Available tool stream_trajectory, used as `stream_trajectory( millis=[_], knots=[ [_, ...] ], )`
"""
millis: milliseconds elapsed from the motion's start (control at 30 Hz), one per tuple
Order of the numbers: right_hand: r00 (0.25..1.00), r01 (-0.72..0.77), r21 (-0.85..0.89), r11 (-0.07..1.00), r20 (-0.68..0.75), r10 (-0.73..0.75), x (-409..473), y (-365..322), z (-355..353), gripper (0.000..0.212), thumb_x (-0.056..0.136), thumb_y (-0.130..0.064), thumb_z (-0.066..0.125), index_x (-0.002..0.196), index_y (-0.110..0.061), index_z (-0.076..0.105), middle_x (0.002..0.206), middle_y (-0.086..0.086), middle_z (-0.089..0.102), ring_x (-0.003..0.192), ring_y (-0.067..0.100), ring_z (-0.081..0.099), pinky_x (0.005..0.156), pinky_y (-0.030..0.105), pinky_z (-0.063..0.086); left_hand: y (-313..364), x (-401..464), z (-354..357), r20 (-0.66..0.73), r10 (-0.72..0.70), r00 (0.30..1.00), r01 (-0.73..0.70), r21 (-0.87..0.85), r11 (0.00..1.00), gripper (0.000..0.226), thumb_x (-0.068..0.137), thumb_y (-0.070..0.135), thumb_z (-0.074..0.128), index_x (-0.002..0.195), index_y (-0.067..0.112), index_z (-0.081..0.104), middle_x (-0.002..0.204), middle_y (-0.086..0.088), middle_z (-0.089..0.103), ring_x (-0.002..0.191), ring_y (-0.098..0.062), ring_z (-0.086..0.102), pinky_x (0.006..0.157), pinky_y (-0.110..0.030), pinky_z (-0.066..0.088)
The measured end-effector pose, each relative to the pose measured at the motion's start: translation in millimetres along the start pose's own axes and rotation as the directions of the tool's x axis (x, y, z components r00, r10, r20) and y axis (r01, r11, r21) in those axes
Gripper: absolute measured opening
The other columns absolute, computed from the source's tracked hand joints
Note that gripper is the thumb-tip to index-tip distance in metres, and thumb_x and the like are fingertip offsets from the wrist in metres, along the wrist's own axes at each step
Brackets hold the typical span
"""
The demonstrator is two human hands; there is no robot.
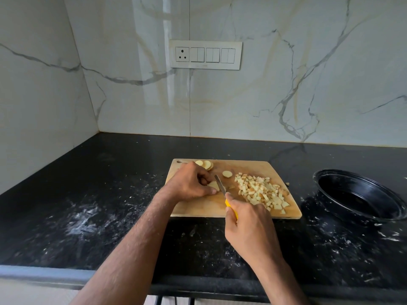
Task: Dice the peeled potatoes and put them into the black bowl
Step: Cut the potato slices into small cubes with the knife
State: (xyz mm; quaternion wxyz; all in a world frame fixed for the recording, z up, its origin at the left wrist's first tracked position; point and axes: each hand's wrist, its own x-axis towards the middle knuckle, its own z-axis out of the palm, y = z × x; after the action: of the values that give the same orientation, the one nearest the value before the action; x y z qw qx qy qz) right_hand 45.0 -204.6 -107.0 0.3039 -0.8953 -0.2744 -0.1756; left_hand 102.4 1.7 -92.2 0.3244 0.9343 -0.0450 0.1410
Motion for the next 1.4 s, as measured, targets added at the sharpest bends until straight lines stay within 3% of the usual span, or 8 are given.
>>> stream_trajectory(
  millis=[267,433,633,867,1033,1133,1300,1400],
  knots=[
    [0.999,0.015,-0.076,0.997,0.039,-0.012,0,-6,-5,0.041,0.100,-0.030,0.051,0.141,-0.027,0.055,0.079,-0.006,0.074,0.044,0.003,0.037,0.042,0.008,0.029,0,1,3,-0.006,-0.001,1.000,0.001,-0.016,1.000,0.014,0.071,0.026,0.088,0.081,0.019,0.081,0.075,-0.002,0.073,0.073,-0.022,0.065,0.065,-0.040,0.054],
    [0.995,0.026,-0.114,0.993,0.096,-0.015,1,-3,0,0.038,0.099,-0.027,0.052,0.135,-0.024,0.062,0.089,-0.010,0.076,0.041,0.005,0.041,0.041,0.009,0.029,1,0,3,-0.010,-0.003,1.000,0.003,-0.021,1.000,0.013,0.072,0.024,0.088,0.079,0.016,0.080,0.077,-0.005,0.073,0.074,-0.025,0.064,0.066,-0.043,0.053],
    [0.993,0.004,-0.168,0.986,0.119,0.016,7,-1,2,0.028,0.099,-0.028,0.050,0.117,-0.018,0.069,0.103,-0.006,0.075,0.047,0.010,0.050,0.042,0.015,0.036,3,0,3,-0.017,-0.007,1.000,0.007,-0.030,1.000,0.012,0.071,0.022,0.089,0.079,0.018,0.081,0.072,0.000,0.072,0.071,-0.021,0.064,0.062,-0.038,0.053],
    [0.997,0.000,-0.258,0.966,0.078,0.021,22,-4,12,0.030,0.102,-0.031,0.043,0.099,-0.017,0.070,0.088,-0.003,0.073,0.060,0.014,0.059,0.051,0.025,0.049,2,0,4,-0.018,-0.015,1.000,0.014,-0.042,0.999,0.014,0.070,0.023,0.090,0.080,0.017,0.081,0.070,0.006,0.071,0.064,-0.007,0.060,0.056,-0.022,0.050],
    [0.998,-0.051,-0.228,0.972,0.026,0.059,13,-4,17,0.029,0.101,-0.031,0.048,0.119,-0.023,0.069,0.081,-0.009,0.071,0.052,0.008,0.053,0.048,0.017,0.046,2,-1,3,-0.014,-0.012,1.000,0.012,-0.041,0.999,0.019,0.073,0.023,0.088,0.089,0.016,0.081,0.078,0.007,0.072,0.073,-0.008,0.064,0.062,-0.020,0.052],
    [0.997,-0.078,-0.121,0.990,-0.025,0.075,6,-2,10,0.037,0.098,-0.026,0.055,0.134,-0.024,0.062,0.082,-0.007,0.074,0.054,0.005,0.051,0.051,0.008,0.040,2,-1,1,0.001,-0.006,1.000,0.007,-0.050,0.999,0.020,0.073,0.023,0.089,0.089,0.016,0.081,0.071,0.011,0.068,0.064,-0.001,0.058,0.058,-0.016,0.045],
    [0.997,-0.057,0.002,0.998,-0.045,0.057,5,0,9,0.036,0.097,-0.026,0.057,0.133,-0.023,0.064,0.082,-0.005,0.074,0.049,0.003,0.040,0.046,0.006,0.025,-1,-1,-2,-0.003,-0.021,1.000,0.021,-0.059,0.998,0.023,0.067,0.024,0.091,0.083,0.010,0.080,0.071,-0.004,0.069,0.060,-0.010,0.054,0.063,-0.037,0.051],
    [0.999,-0.030,-0.001,1.000,-0.032,0.030,4,-1,10,0.037,0.097,-0.028,0.058,0.134,-0.024,0.063,0.075,-0.006,0.070,0.048,0.004,0.042,0.044,0.008,0.026,-2,-1,-4,0.004,-0.010,1.000,0.011,-0.049,0.999,0.017,0.068,0.022,0.091,0.077,0.013,0.079,0.065,0.000,0.065,0.059,-0.006,0.049,0.059,-0.035,0.047]
  ],
)
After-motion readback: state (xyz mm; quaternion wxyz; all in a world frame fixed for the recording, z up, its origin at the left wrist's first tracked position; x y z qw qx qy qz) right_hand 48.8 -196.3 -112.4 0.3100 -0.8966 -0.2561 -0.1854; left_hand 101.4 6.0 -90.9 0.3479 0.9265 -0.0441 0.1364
